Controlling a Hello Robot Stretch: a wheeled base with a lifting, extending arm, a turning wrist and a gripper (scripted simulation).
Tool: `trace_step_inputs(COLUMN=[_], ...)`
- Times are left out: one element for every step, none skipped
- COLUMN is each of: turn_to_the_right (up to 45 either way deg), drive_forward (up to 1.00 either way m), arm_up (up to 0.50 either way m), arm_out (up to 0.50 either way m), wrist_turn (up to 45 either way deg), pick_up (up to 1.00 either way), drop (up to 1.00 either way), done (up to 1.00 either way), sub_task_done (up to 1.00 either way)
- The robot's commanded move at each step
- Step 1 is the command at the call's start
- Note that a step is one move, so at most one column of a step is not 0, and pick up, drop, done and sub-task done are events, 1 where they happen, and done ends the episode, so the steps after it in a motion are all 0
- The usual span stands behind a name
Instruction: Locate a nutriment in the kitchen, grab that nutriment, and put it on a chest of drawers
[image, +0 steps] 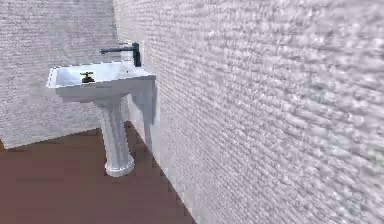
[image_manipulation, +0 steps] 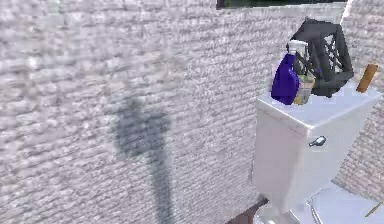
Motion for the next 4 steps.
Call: trace_step_inputs(turn_to_the_right=[-45.0,-9.0,0.0,0.0], drive_forward=[0.0,0.0,1.0,1.0], arm_up=[0.0,0.0,0.0,0.0], arm_out=[0.0,0.0,0.0,0.0], wrist_turn=[0.0,0.0,0.0,0.0], pick_up=[0.0,0.0,0.0,0.0], drop=[0.0,0.0,0.0,0.0], done=[0.0,0.0,0.0,0.0], sub_task_done=[0.0,0.0,0.0,0.0])
